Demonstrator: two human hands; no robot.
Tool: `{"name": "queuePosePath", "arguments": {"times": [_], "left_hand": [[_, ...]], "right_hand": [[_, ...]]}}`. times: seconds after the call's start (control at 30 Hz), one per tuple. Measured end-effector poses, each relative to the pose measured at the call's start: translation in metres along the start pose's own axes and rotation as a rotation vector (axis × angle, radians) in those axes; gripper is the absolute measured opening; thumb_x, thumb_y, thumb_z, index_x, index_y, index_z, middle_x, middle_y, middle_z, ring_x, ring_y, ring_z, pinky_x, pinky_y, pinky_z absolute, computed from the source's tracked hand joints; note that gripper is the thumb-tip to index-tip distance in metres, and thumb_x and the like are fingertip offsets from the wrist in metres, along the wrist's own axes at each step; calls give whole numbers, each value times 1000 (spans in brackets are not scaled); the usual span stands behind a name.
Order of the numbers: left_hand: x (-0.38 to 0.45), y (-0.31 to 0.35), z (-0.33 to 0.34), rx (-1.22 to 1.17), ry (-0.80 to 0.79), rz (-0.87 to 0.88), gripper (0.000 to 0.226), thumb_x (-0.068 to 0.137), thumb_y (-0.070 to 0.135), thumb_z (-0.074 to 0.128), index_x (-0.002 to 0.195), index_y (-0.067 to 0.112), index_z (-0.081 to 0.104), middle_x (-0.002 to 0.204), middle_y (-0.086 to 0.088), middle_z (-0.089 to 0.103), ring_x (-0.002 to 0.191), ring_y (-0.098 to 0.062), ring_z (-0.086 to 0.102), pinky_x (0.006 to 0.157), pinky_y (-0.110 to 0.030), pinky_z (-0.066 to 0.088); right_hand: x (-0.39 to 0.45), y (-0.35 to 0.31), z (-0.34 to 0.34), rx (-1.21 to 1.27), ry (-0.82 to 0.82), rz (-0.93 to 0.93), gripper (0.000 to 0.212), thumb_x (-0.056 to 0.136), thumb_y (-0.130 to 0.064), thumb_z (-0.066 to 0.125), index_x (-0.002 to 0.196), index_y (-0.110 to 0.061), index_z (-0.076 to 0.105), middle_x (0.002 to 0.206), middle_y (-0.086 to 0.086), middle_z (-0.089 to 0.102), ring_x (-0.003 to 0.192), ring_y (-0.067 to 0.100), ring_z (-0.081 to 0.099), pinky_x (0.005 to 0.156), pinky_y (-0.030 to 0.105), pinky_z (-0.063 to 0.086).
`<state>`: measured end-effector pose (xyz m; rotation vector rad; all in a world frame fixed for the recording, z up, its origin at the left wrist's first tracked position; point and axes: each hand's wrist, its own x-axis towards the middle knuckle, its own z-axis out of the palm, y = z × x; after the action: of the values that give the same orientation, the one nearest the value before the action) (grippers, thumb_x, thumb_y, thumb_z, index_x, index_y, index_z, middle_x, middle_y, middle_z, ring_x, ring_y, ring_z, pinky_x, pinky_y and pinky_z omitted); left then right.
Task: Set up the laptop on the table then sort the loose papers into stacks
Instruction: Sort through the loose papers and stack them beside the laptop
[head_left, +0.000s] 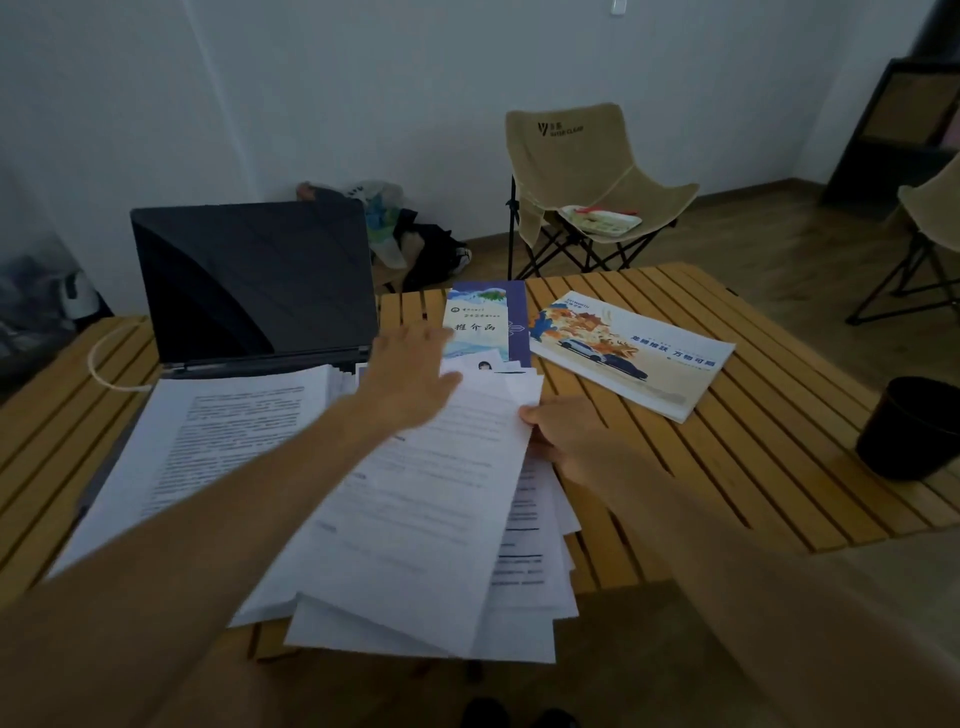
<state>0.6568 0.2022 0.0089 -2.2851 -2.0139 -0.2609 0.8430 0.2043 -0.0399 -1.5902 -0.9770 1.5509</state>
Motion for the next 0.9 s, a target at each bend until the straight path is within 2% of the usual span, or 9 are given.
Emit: {"name": "queuePosePath", "arguments": {"times": [0.07,0.13,0.2,0.27,0.37,0.47,0.6,0.73,0.9], "left_hand": [[-11,4,36,-36,-134,100,58,99,50,39,151,27,25,160,0,22,147,-22,18,121,-46,12],[-19,-1,65,-21,-254,101,60,99,57,24,154,32,16,163,3,10,150,-20,6,122,-47,3],[-21,-5,82,-45,-258,43,63,99,59,15,155,32,10,164,4,5,151,-20,0,122,-49,0],[-20,-4,88,-42,-236,22,63,98,59,12,155,32,8,164,5,3,151,-20,-2,121,-50,-2],[-21,-3,92,-34,-218,6,62,98,59,10,155,33,5,164,6,1,151,-19,-4,120,-52,-4],[-21,-4,94,-35,-212,3,62,98,58,10,155,33,5,164,7,1,151,-19,-5,120,-53,-4],[-21,-3,92,-24,-217,1,62,98,58,9,155,33,4,164,6,0,151,-19,-5,119,-54,-4],[-22,0,88,-36,-223,-10,62,99,58,13,154,32,7,164,4,4,151,-22,-2,119,-56,-3],[-23,-12,69,-54,-180,-96,66,95,65,22,152,33,15,162,0,9,150,-27,5,117,-62,2]], "right_hand": [[11,2,-1,-232,61,-67,7,96,-11,61,97,-5,65,90,12,72,61,18,67,57,29,59],[20,-2,-11,-422,139,-196,10,96,-14,60,94,-8,68,86,8,73,60,14,66,52,25,55],[33,-10,-31,-650,313,-349,15,93,-17,60,105,-12,68,105,8,71,85,18,66,67,29,57],[51,-16,-61,-952,436,-408,45,91,-33,64,132,-15,55,133,10,57,118,27,54,97,40,49],[77,-15,-103,-1244,382,-256,89,86,-69,56,151,-14,29,157,14,30,144,33,28,117,51,27],[81,-15,-117,-1461,440,-334,72,94,-71,35,134,-13,45,129,13,57,114,29,56,92,44,47],[61,-23,-109,-1928,417,-525,36,103,-33,43,132,-11,44,111,7,66,93,21,67,68,31,50],[25,-43,-107,-1817,459,-562,43,97,-32,56,132,-13,41,115,8,64,92,19,66,68,28,48],[-45,-81,-111,-1604,636,-615,31,94,-33,62,114,-16,46,86,2,53,74,19,58,61,34,51]]}}
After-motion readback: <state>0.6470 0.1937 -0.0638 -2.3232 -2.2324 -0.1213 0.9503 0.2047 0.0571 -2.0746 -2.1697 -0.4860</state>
